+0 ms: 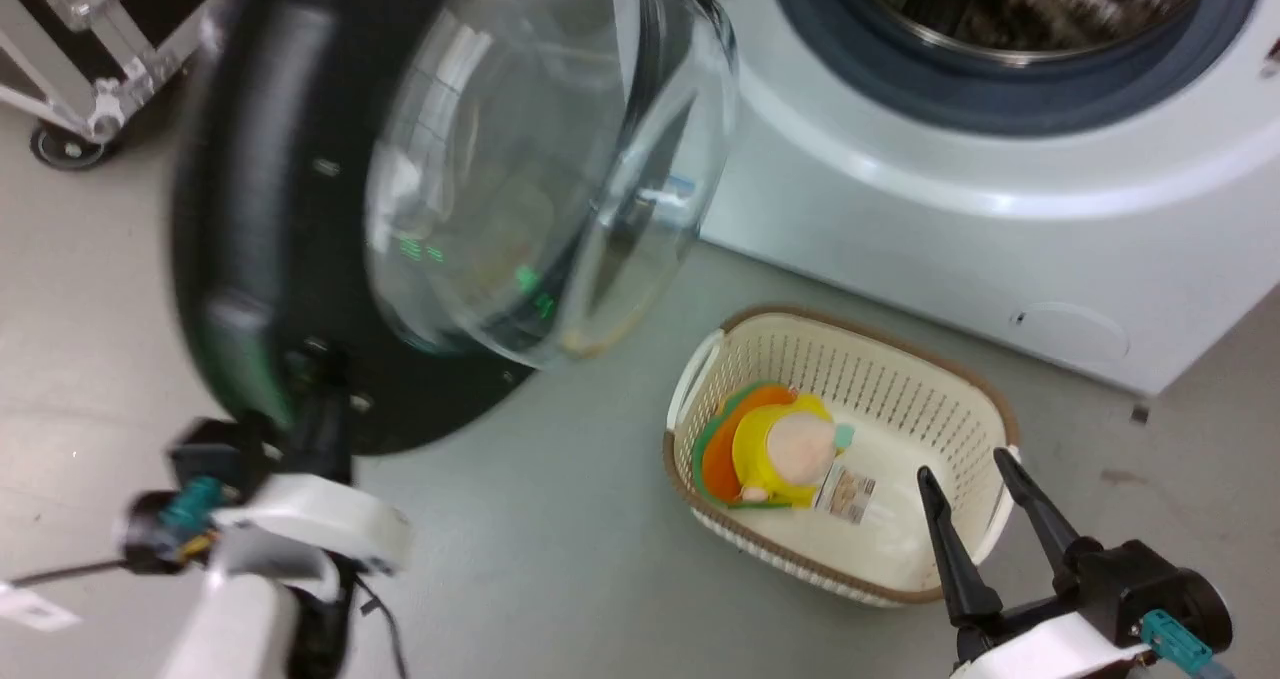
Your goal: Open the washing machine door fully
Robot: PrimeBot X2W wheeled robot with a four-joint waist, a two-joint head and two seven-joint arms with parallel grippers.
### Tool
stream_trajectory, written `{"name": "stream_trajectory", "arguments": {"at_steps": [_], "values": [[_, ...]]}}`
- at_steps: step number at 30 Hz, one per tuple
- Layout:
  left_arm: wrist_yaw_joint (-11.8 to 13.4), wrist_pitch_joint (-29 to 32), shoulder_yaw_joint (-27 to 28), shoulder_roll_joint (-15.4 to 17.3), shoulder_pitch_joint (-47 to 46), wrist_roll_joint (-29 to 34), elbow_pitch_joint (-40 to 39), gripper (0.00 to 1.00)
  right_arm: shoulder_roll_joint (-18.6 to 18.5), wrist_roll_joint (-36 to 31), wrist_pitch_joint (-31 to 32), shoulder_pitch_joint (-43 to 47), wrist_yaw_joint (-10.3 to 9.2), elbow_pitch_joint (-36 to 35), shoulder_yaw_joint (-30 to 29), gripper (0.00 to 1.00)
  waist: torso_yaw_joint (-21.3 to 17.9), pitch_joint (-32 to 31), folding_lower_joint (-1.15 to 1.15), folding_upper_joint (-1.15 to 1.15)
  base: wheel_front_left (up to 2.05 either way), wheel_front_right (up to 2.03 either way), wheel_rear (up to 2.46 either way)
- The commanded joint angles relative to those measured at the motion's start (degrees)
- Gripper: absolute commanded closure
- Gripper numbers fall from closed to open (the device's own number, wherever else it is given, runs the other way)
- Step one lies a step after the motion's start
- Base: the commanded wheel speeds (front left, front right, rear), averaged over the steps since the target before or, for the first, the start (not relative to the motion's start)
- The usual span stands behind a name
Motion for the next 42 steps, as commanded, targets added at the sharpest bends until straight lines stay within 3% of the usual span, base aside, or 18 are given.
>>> {"name": "stream_trajectory", "arguments": {"at_steps": [1, 4, 12, 22, 27, 32, 37, 40, 42], "values": [[-0.2, -0.4, 1.0, 0.9, -1.3, -0.6, 0.6, 1.0, -0.1, -0.4, 0.2, -0.7, -0.03, -0.5, -0.1, 0.0, 0.1, 3.4, -0.01, 0.0, 0.0, 0.0, 0.0], [-0.4, -0.6, 4.5, 5.0, -5.2, -1.4, 4.1, 1.0, -1.1, -1.0, 1.3, -1.8, -0.03, -1.9, -0.5, 0.0, -0.4, 6.7, -0.01, 0.0, 0.0, 0.0, 0.0], [-1.4, -1.6, 9.9, 11.6, -13.2, -3.5, 13.7, 1.0, -2.3, -1.2, 2.4, -2.8, -0.03, -3.6, -1.2, 0.0, -1.8, 10.1, -0.01, 0.0, 0.0, 0.0, 0.0], [-3.5, -3.3, 10.9, 14.5, -19.2, -3.8, 22.6, 1.0, -2.7, -1.4, 3.1, -3.2, -0.03, -4.8, -1.8, 0.0, -3.2, 11.3, -0.01, 0.0, 0.0, 0.0, 0.0], [-4.2, -4.0, 10.0, 13.6, -18.9, -2.6, 23.6, 1.0, -2.3, -1.2, 2.3, -3.3, -0.03, -4.0, -2.1, 0.0, -4.2, 9.2, -0.01, 0.0, 0.0, 0.0, 0.0], [-5.0, -4.3, 8.1, 10.4, -15.6, -1.2, 19.5, 1.0, -1.6, -1.0, 0.6, -4.0, -0.03, -3.1, -4.0, 0.0, -5.7, 4.8, -0.01, 0.0, 0.0, 0.0, 0.0], [-4.8, -4.3, 5.2, 5.8, -8.3, 1.7, 9.9, 1.0, -0.7, -1.6, -1.1, -4.2, -0.03, -2.7, -6.6, 0.0, -8.8, -1.8, -0.01, 0.0, 0.0, 0.0, 0.0], [-3.3, -4.3, 3.1, 1.8, 1.7, 4.3, -0.2, 1.0, 0.1, -1.8, -1.9, -1.8, -0.03, -2.9, -8.3, 0.0, -13.7, -8.0, -0.01, 0.0, 0.0, 0.0, 0.0], [-2.7, -4.3, 2.7, 0.9, 4.3, 5.1, -2.9, 1.0, 0.1, -1.9, -2.0, -0.9, -0.03, -2.9, -8.2, 0.0, -15.0, -9.1, -0.01, 0.0, 0.0, 0.0, 0.0]]}}
